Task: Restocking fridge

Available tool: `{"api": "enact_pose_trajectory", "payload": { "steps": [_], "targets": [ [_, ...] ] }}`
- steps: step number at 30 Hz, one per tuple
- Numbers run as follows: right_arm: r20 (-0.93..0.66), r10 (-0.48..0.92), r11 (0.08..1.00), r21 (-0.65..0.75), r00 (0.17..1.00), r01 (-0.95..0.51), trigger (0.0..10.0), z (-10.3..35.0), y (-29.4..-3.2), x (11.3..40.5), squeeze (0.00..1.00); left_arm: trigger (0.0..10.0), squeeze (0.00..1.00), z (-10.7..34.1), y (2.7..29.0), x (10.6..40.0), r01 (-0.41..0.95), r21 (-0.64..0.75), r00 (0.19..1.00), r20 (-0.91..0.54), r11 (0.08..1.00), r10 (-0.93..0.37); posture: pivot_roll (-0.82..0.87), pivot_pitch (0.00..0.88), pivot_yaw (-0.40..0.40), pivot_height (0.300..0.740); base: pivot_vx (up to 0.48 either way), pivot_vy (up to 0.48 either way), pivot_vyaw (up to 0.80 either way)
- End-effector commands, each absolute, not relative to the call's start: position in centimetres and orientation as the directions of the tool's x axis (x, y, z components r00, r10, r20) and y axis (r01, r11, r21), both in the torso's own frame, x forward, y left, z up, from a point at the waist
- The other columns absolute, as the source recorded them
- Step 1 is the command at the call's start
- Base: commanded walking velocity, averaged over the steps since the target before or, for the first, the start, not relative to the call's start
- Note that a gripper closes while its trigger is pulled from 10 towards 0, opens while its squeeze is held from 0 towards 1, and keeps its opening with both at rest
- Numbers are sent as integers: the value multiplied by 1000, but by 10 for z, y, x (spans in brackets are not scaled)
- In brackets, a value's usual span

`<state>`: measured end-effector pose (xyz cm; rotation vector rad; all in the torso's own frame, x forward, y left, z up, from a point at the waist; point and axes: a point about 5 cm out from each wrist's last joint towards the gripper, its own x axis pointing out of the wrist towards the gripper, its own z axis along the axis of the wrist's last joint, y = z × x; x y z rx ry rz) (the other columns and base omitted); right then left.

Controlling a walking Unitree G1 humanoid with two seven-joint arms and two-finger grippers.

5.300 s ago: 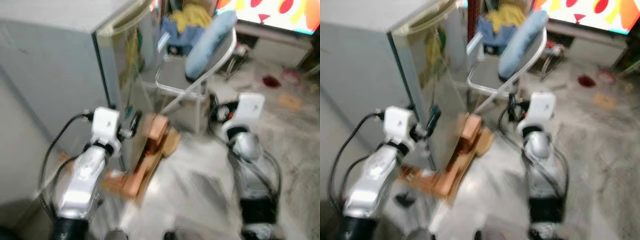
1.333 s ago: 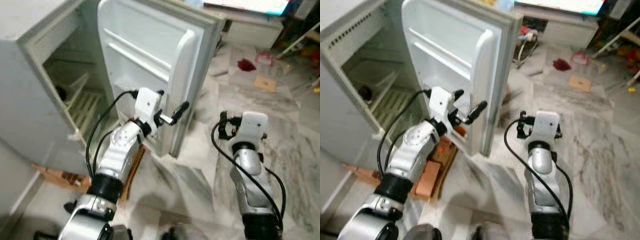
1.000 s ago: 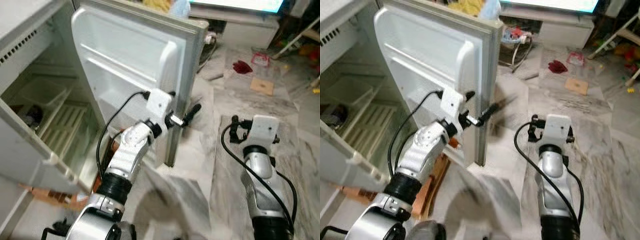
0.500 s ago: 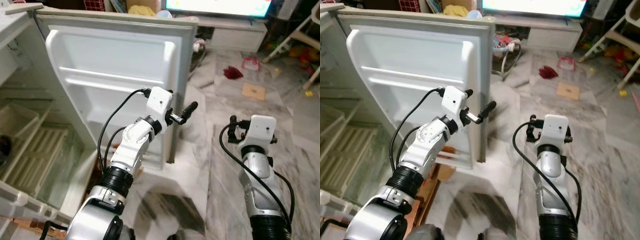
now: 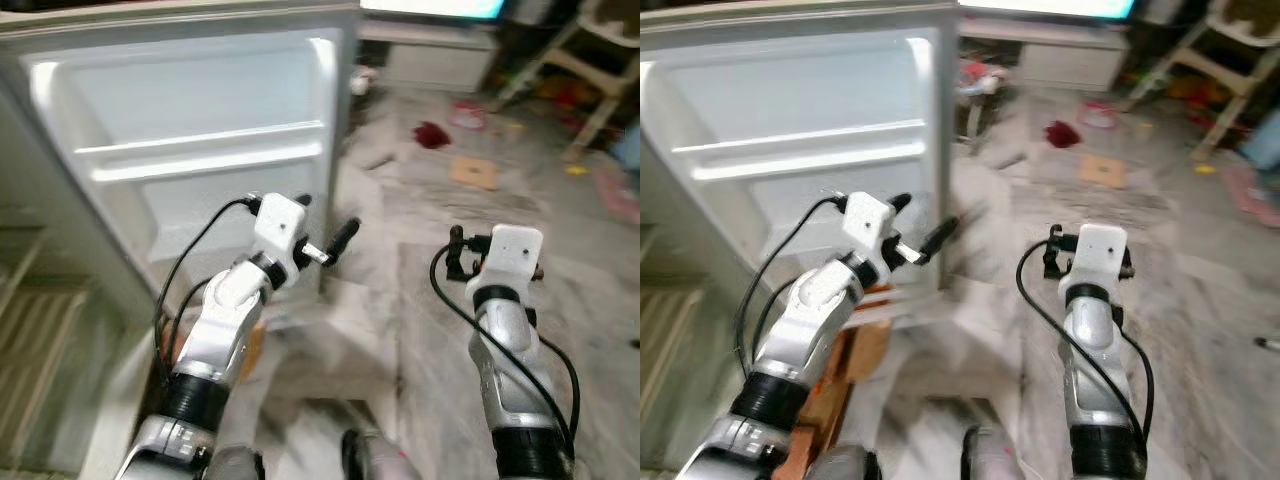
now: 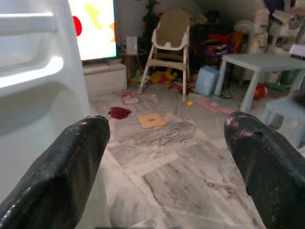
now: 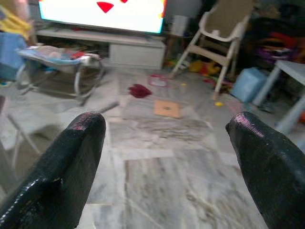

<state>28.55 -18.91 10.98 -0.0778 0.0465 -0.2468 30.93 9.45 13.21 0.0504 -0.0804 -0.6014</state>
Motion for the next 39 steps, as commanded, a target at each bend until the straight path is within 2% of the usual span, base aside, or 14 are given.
{"api": "enact_pose_trajectory", "payload": {
  "steps": [1,8,24,31,37,39],
  "targets": [
    [-45,-241,968,-89,969,237,10000,108,-189,287,0,10000,0,137,103,307,529,65,843,69,846,-533,46,77,-57,740,0,-266,-800],
    [-14,-227,970,-88,974,225,10000,118,-185,297,0,10000,0,140,114,302,499,96,861,57,861,-506,55,78,-55,740,191,-376,-800],
    [2,-231,966,-117,973,230,10000,118,-188,290,0,10000,0,136,106,300,486,71,870,57,871,-490,1,89,-41,740,334,-334,-800],
    [-19,-211,973,-95,977,208,10000,113,-182,291,0,10000,0,136,109,305,453,96,884,77,886,-460,9,81,-56,740,431,0,-800],
    [6,-186,980,-77,983,186,10000,118,-174,293,0,10000,0,140,110,312,430,50,896,99,901,-433,3,70,-52,740,474,0,-765],
    [1,-129,992,-3,992,129,10000,118,-169,292,0,10000,0,136,111,314,425,42,903,53,904,-427,-2,70,-50,740,480,0,0]
  ]
}}
